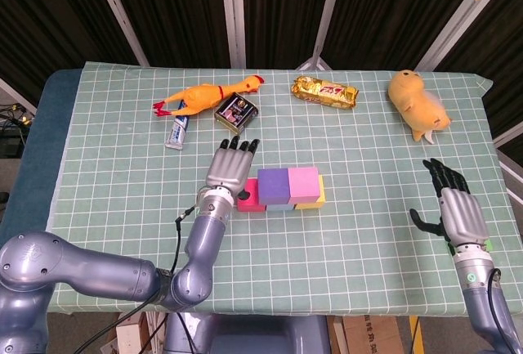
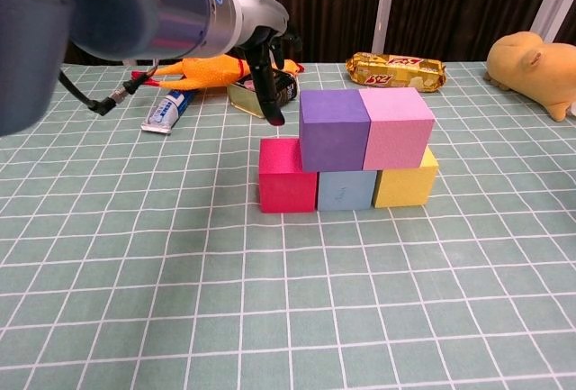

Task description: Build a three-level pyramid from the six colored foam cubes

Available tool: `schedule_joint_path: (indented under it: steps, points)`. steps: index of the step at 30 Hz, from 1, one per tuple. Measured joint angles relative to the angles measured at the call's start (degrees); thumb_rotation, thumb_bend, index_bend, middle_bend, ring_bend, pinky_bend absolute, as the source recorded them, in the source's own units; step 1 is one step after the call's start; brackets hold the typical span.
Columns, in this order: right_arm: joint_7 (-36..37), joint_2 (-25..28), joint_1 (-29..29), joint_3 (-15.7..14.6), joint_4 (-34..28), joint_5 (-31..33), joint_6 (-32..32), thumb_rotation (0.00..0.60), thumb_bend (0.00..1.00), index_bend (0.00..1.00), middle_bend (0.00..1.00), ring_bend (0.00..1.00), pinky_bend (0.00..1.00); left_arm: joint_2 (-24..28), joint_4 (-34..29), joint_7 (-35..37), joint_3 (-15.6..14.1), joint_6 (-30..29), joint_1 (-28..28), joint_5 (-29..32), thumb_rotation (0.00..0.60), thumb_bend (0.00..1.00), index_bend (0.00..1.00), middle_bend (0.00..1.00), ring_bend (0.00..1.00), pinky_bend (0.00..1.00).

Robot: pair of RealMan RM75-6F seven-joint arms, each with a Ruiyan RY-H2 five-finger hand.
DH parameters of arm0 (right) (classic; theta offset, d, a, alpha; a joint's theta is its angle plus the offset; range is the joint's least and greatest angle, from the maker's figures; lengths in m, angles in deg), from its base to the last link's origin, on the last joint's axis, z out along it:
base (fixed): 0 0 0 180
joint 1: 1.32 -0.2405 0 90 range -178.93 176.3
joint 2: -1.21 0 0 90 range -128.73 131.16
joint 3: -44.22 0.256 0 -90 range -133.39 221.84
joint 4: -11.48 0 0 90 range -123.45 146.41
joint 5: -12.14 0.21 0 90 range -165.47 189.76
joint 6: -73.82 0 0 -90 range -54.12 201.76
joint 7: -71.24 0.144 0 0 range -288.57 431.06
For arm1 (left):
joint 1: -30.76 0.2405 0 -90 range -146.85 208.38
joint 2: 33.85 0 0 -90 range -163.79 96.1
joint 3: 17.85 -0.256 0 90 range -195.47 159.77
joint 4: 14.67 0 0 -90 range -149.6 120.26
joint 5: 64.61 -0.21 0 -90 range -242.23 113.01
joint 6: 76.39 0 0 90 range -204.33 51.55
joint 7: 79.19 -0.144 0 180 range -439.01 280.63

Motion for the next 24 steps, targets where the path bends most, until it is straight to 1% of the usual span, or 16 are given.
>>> schedule_joint_path:
  steps: [5, 10, 15, 20, 24]
  points:
    - [0.25, 0.04, -0.01, 0.05, 0.12, 0.10, 0.15, 0.600, 0.36, 0.00, 0.00, 0.00, 0.00, -2.05, 2.20, 0.56, -0.19, 0.38, -0.56, -0.52, 0.600, 0.27, 0.00, 0.12, 0.03, 0.09]
    - [0.40, 0.08, -0.01, 0.07, 0.22, 0.17, 0.26, 0.600, 0.36, 0.00, 0.00, 0.00, 0.00, -3.00, 2.94, 0.67, -0.48, 0.41, -0.88, -1.62, 0.600, 0.31, 0.00, 0.12, 0.03, 0.09]
    - [0.42, 0.07, -0.04, 0.05, 0.26, 0.28, 0.40, 0.600, 0.36, 0.00, 0.00, 0.00, 0.00, -3.47, 3.29, 0.75, -0.59, 0.42, -0.92, -2.40, 0.600, 0.30, 0.00, 0.12, 0.03, 0.09]
    - [0.45, 0.12, 0.00, 0.02, 0.24, 0.36, 0.42, 0.600, 0.36, 0.00, 0.00, 0.00, 0.00, -2.38, 1.74, 0.10, -0.61, 0.38, -0.50, -1.93, 0.600, 0.25, 0.00, 0.12, 0.03, 0.09]
    - [0.60, 0.23, 0.06, 0.05, 0.22, 0.38, 0.40, 0.600, 0.36, 0.00, 0.00, 0.00, 0.00, -0.17, -0.83, -0.10, -1.67, -0.38, 1.01, -2.33, 0.600, 0.22, 0.00, 0.12, 0.03, 0.09]
